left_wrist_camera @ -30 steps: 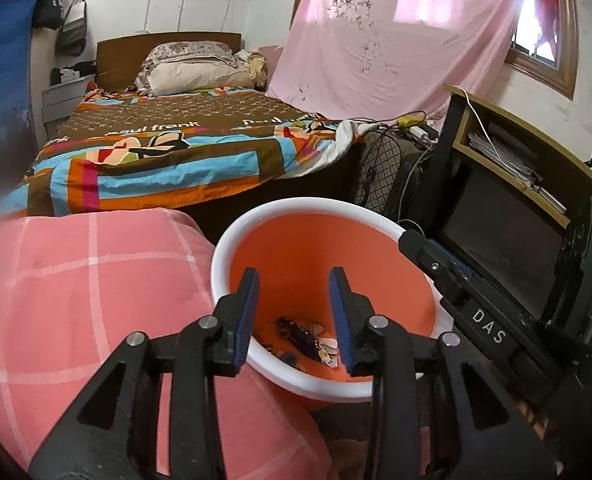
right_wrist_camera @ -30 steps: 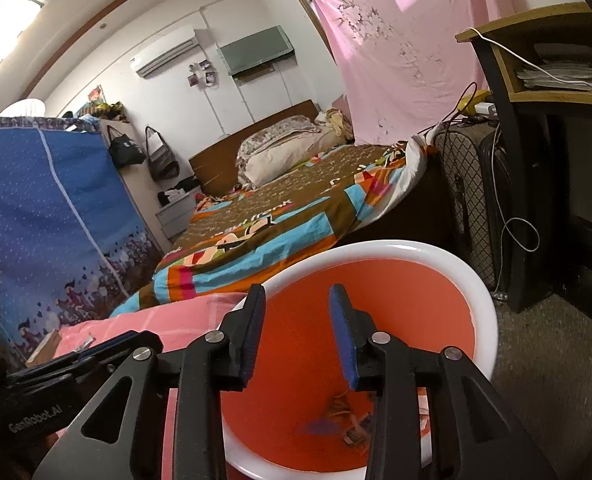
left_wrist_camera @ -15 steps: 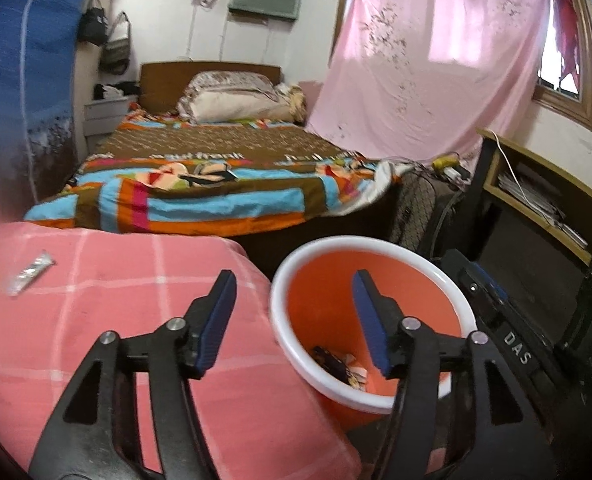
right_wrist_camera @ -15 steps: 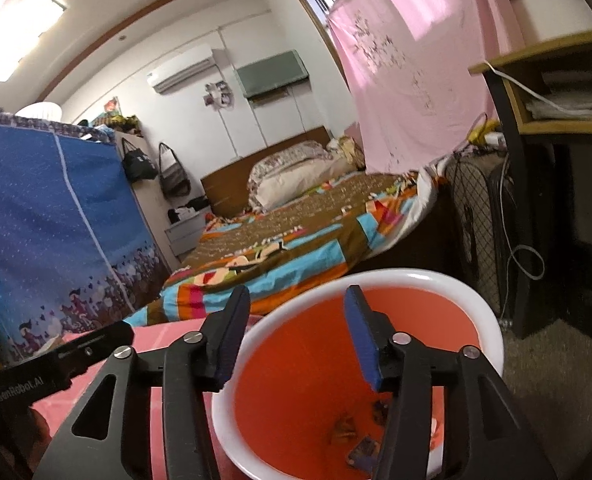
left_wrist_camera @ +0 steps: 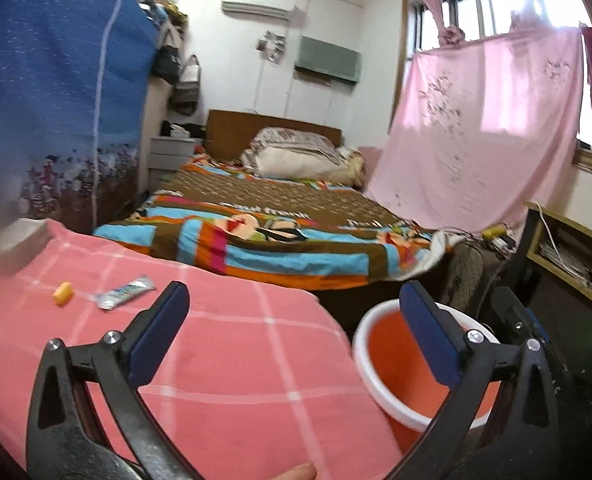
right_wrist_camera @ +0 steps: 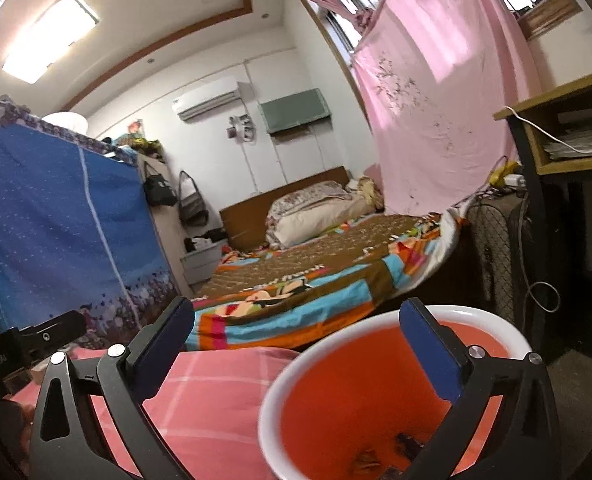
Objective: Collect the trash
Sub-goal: 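Move both open grippers back toward the yellow cylinder and remaining tube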
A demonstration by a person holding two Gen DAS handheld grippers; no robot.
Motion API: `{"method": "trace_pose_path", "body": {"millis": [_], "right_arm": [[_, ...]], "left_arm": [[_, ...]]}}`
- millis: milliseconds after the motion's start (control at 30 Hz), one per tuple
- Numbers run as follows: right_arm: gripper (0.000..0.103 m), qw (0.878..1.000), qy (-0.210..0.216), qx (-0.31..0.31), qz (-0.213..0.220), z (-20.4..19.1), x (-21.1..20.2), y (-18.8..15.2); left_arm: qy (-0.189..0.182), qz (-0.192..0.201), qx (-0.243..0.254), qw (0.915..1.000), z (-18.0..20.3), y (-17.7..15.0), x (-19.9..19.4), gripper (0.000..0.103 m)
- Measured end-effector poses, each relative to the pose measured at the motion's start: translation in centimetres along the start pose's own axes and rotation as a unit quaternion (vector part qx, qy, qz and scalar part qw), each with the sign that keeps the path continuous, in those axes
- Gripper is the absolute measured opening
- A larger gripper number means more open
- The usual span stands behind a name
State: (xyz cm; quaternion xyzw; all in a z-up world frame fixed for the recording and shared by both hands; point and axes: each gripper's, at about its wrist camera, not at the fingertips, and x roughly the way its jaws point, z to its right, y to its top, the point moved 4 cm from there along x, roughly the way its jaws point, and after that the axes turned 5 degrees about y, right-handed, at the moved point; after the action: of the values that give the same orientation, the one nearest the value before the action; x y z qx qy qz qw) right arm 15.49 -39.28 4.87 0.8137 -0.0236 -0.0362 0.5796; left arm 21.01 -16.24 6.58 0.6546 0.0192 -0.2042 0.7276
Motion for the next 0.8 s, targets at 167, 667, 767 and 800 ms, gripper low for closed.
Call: {"method": "trace_pose_path", "body": {"millis": [167,667,767,800], "right_arm": [[0.103,0.999,0.032,-0.022,0.017,-2.7,0.2,-0.2],[0.103,0.980,0.155,-0.106,0.060,-15.3,2.1,-1.3],[0.103,0.973,0.177,-0.133,0.064,-17.9,2.4,-1.9],[0.103,0.971,0.183,-0.141,0.066,-18.6,2.5,-2.0]], "left_arm": [[0.032,0.035,-0.006,0.9989,-3.0,0.3,-1.5,0.103],[0.146,0.143,0.003,0.9789,-14.9,2.1,-6.2,0.103],[0.160,0.149,0.001,0.9759,-17.0,2.6,-5.9,0.103],[0.163,0.153,0.000,0.9746,-17.6,2.8,-5.8,0.103]]}}
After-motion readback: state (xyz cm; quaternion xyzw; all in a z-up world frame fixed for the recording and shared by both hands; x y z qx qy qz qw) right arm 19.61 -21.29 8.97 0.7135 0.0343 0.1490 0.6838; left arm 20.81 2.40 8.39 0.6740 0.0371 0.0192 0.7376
